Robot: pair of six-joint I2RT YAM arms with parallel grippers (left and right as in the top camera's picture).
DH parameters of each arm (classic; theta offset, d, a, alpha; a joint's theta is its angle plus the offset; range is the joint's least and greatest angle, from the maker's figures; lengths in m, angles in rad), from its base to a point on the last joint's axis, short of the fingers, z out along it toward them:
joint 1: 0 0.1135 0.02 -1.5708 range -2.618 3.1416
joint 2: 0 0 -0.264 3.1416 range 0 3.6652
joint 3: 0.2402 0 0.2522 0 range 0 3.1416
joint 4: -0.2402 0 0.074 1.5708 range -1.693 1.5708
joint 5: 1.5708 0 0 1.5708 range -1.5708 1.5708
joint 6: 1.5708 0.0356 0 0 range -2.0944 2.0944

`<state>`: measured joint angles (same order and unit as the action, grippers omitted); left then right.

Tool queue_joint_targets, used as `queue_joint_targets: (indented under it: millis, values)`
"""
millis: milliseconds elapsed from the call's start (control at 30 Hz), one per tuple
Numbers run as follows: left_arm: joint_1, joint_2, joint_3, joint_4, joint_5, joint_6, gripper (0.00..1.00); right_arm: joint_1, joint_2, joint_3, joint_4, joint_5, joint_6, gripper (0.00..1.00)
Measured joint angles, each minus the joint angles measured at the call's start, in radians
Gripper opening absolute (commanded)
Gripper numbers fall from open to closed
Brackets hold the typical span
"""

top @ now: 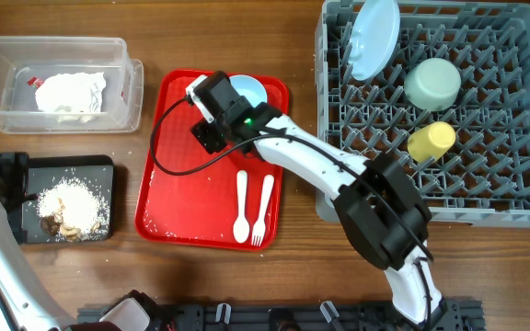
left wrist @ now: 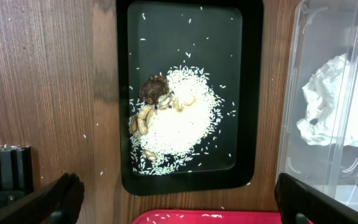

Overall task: Sort waste into correct bins and load items into the dishwasher rack
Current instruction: 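Reach the right gripper to the light-blue saucer on the red tray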

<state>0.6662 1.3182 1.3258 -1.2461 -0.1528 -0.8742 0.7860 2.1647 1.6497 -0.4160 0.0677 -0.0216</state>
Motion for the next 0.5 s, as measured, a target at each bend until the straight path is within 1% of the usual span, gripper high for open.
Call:
queue_joint_targets:
  millis: [167, 267, 433, 467, 500]
  values:
    - [0.000, 0.000, 0.000, 0.000, 0.000, 0.000, 1.00, -0.009, 0.014, 0.000, 0.006, 0.070, -0.041, 0.72]
    - [0.000, 0.000, 0.000, 0.000, 0.000, 0.000, 1.00, -0.018, 0.028, 0.000, 0.011, 0.083, -0.056, 0.67]
    - [0.000, 0.000, 0.000, 0.000, 0.000, 0.000, 1.00, -0.024, 0.065, 0.000, -0.021, 0.094, -0.050, 0.48]
    - [0.000, 0.000, 0.000, 0.000, 0.000, 0.000, 1.00, -0.024, 0.065, 0.000, -0.024, 0.093, -0.045, 0.40]
    - [0.000, 0.000, 0.000, 0.000, 0.000, 0.000, 1.00, -0.023, 0.065, 0.000, -0.025, 0.094, -0.040, 0.37]
